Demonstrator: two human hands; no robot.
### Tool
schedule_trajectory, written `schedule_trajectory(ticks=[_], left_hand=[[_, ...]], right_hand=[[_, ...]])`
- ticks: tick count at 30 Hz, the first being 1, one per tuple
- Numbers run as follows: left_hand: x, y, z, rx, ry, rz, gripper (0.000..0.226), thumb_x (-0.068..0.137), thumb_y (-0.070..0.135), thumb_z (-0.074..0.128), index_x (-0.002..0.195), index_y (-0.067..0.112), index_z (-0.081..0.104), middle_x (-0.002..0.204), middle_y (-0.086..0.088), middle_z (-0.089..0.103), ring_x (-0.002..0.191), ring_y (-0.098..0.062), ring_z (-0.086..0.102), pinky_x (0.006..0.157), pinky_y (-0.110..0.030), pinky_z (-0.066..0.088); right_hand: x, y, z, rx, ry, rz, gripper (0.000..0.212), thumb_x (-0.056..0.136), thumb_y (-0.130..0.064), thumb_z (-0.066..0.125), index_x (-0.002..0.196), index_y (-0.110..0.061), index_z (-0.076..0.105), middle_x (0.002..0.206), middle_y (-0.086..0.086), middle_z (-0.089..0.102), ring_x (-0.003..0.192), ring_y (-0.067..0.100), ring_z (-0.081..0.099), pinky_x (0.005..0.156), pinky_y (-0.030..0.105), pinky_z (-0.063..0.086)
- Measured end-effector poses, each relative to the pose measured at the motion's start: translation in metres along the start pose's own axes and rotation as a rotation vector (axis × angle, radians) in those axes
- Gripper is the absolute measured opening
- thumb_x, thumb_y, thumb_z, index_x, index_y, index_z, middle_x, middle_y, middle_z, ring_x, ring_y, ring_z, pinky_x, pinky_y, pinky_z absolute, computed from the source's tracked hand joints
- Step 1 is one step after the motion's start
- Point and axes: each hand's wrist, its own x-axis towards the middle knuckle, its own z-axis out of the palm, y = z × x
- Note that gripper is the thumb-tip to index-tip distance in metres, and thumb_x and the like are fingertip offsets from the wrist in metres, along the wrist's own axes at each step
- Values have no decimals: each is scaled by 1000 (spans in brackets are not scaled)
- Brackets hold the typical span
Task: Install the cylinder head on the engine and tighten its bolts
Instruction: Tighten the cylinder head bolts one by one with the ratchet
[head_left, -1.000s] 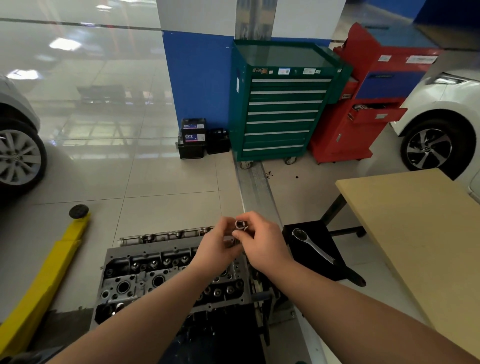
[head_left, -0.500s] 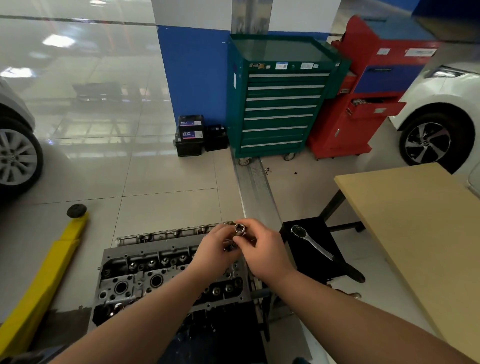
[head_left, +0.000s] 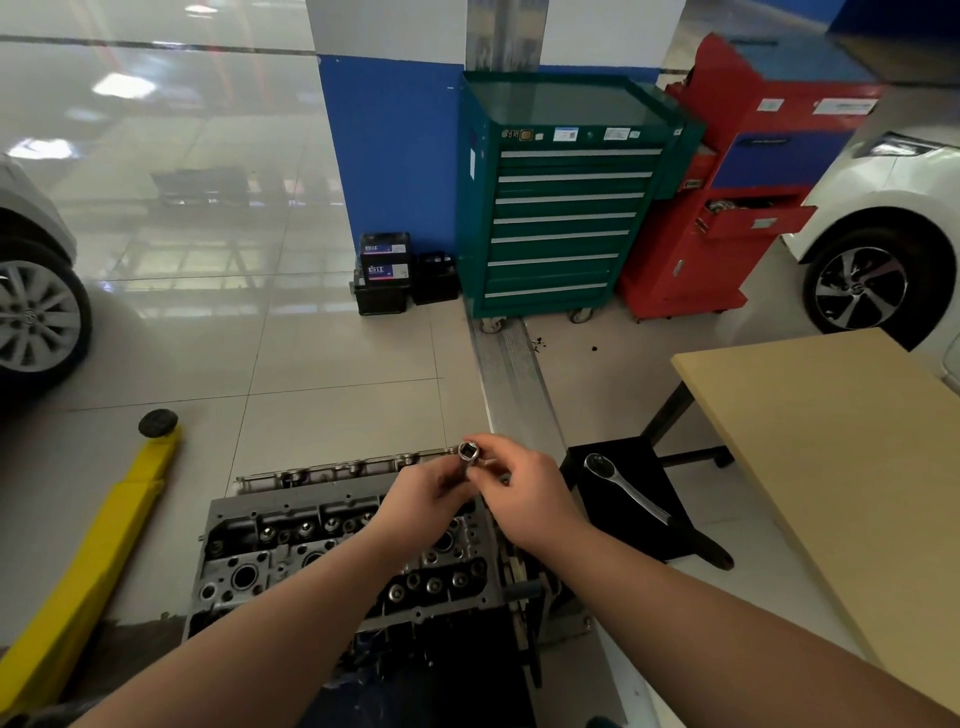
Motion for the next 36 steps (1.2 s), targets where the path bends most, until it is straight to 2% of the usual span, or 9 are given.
schedule_trajectory(ticks=[3, 6, 10, 14, 19, 23, 27, 31, 36], left_hand=[[-2, 2, -1, -34, -8, 19, 36, 103, 26, 65, 99, 62, 65, 95, 23, 76, 86, -9, 74, 75, -21, 58], [-2, 6, -2, -60, -28, 14, 36, 103, 25, 65, 98, 61, 65, 93, 21, 76, 85, -4, 72, 71, -14, 52], [1, 12, 4, -95, 46, -29, 25, 94, 21, 71, 104, 44, 71, 96, 17, 76, 89, -3, 72, 74, -18, 56], [4, 14, 4, -39, 103, -97, 11, 86, 15, 70, 80, 23, 68, 74, 0, 71, 66, -14, 63, 63, -37, 53], [1, 17, -6, -39, -9, 1, 30, 98, 12, 68, 82, 38, 69, 74, -3, 71, 68, -28, 65, 65, -46, 54], [-2, 21, -5, -78, -32, 44, 45, 91, 9, 69, 87, 54, 70, 87, 16, 76, 81, -2, 70, 72, -16, 51], [3, 22, 6, -9, 128, -92, 30, 84, 6, 68, 82, 36, 73, 88, 8, 73, 83, -8, 68, 77, -37, 56], [2, 16, 2, -26, 136, -159, 15, 83, 5, 72, 79, 18, 78, 78, -1, 74, 79, -26, 71, 74, -50, 60], [-5, 24, -11, -4, 58, -46, 35, 91, 6, 74, 94, 41, 78, 84, 23, 76, 78, 3, 71, 69, -13, 53]], right_hand=[[-1, -2, 1, -2, -57, -37, 50, 103, -23, 62, 148, -42, 53, 130, -27, 63, 116, -9, 57, 100, 13, 46], [1, -2, 2, -27, 12, -31, 39, 100, -23, 67, 137, -36, 64, 118, -19, 68, 106, -4, 63, 97, 24, 56], [6, -5, 5, 11, 115, 53, 25, 88, -34, 82, 111, -35, 72, 99, -15, 74, 93, 0, 69, 87, 29, 60], [9, -3, 8, -59, 180, 41, 34, 76, -48, 87, 82, -32, 58, 76, -14, 66, 71, 0, 62, 60, 19, 50], [2, 3, -4, -58, 8, -53, 44, 92, -45, 73, 134, -41, 62, 116, -30, 63, 99, -10, 59, 83, 13, 48], [2, 0, -3, -94, 44, -85, 26, 90, -36, 77, 116, -30, 72, 100, -21, 66, 92, -4, 63, 81, 21, 54], [3, -6, 6, -111, 153, -7, 32, 80, -51, 83, 85, -30, 60, 82, -14, 63, 75, 2, 61, 63, 20, 48], [1, -7, 4, -98, 113, -47, 28, 83, -50, 81, 91, -33, 61, 85, -16, 59, 75, 1, 57, 64, 17, 41], [-1, 2, -6, -98, -23, -106, 23, 94, -35, 74, 116, -32, 68, 101, -18, 64, 86, -2, 59, 74, 19, 46]])
